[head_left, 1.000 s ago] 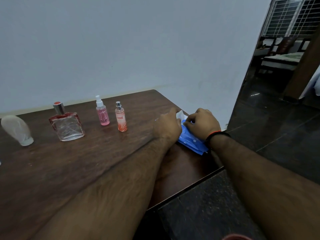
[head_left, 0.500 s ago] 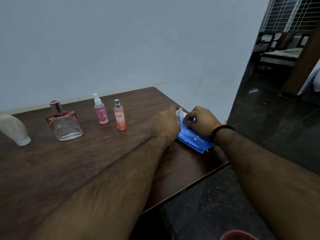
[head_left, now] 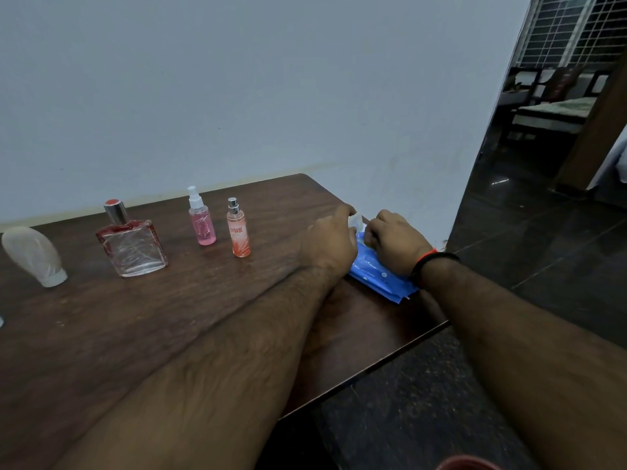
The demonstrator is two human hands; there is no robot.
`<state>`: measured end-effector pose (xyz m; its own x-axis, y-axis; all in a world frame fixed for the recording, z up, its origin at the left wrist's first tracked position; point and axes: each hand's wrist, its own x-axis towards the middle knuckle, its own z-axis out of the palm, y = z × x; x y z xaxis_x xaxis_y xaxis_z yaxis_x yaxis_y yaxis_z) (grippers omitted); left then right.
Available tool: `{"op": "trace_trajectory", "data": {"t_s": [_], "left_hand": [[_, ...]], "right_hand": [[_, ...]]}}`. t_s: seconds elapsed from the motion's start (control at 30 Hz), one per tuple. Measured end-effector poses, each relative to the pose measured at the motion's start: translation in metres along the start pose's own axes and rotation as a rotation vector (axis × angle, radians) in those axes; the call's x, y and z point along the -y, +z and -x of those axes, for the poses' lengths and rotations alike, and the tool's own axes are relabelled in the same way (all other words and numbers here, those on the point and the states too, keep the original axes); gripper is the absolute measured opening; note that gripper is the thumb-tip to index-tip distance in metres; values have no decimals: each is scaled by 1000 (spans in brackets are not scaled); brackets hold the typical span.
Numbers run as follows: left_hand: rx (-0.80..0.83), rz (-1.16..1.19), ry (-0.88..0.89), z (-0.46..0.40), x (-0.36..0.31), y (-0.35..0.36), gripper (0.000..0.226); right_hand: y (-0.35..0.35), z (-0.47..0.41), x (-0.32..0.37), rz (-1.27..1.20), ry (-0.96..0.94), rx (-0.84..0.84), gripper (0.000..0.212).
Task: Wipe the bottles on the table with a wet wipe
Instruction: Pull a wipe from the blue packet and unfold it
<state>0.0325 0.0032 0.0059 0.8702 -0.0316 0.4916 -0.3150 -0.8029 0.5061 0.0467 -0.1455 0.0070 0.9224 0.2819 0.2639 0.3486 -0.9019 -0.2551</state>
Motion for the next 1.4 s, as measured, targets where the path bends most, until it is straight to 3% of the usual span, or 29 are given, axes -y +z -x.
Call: {"op": "trace_trajectory", "data": {"t_s": [0.23,0.47,0.73,0.97,1.4], "left_hand": [[16,-16,0,2,7,7,35],[-2,-60,35,3,14,14,56],[-34,-47,59,-1,11,11,53],[-29,-30,40,0,10,11,51],[-25,-27,40,1,9,9,51]], "right_hand": [[-3,-3,-3,-92,17,59,17],[-3,-7,0,53,-74,22,14],[0,-3,2,100,-181,-132,12],[4,-3,3,292,-227,-84,22],[-3,4,13,220,-117,-171,24]]}}
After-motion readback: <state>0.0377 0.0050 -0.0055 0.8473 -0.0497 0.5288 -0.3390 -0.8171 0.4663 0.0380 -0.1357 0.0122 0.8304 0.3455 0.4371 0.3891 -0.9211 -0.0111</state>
